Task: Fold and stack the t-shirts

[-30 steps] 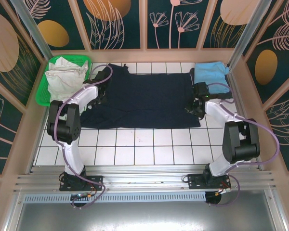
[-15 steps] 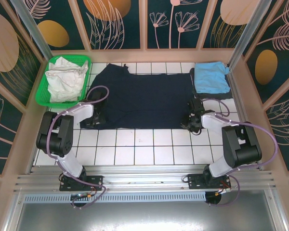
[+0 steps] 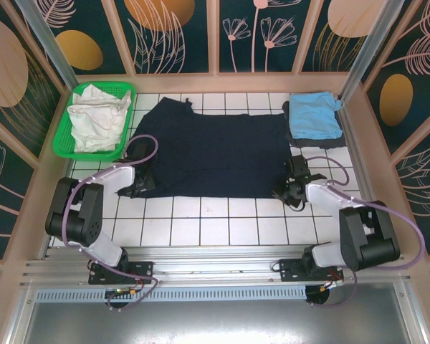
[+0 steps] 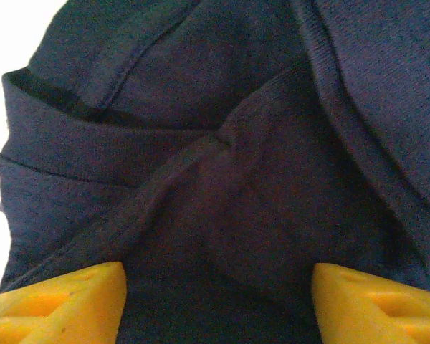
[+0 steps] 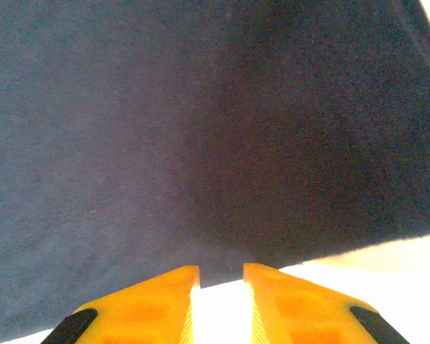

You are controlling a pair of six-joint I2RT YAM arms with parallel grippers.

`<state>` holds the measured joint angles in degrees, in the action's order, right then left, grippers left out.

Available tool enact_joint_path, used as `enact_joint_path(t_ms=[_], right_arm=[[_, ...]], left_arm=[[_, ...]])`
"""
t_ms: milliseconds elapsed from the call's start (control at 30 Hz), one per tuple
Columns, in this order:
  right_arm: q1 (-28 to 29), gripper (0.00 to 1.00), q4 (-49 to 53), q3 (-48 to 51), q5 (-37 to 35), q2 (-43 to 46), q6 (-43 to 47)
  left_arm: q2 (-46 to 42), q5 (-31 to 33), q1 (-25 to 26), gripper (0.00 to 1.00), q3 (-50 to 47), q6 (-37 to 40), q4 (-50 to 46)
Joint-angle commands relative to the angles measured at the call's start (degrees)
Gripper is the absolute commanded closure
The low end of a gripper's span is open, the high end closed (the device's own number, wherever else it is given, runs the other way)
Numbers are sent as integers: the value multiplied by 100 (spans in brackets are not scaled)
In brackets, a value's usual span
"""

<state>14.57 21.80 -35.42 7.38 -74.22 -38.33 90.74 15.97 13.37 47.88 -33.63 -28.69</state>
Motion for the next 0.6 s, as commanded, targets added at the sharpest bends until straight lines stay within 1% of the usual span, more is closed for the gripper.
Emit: enact_joint_path(t_ms=[0, 67, 133, 200, 267, 300, 367, 433, 467, 567], right_arm=[[-28, 76, -231, -290, 229, 296, -41], [-10, 76, -780, -363, 543, 123, 0], [72, 76, -1100, -539, 724, -256, 4], [238, 76, -1205, -796, 643, -754, 28], [394, 78, -1299, -946, 476, -1172, 41], [451, 80, -1281, -993, 406, -1381, 43], [477, 84, -1102, -999, 280, -1662, -24], [477, 85, -1035, -807, 120, -1755, -84], [477, 85, -1022, -669, 30, -1744, -145], [469, 84, -939, -326, 16, -1639, -251]], left_arm=[[-372, 164, -49, 25, -86, -178, -418], [-421, 56, -46, 24, -166, -229, -295], [-365, -151, -45, 24, -321, -296, -69], [-263, -339, -56, 25, -580, -464, 346], [-62, -503, -58, 27, -704, -613, 550], [5, -488, -54, 29, -731, -705, 553], [-63, -382, -58, 30, -813, -832, 524], [-283, -252, -84, 27, -917, -964, 462], [-409, -229, -140, 25, -975, -1025, 412], [-671, -243, -422, 23, -1130, -1045, 396]])
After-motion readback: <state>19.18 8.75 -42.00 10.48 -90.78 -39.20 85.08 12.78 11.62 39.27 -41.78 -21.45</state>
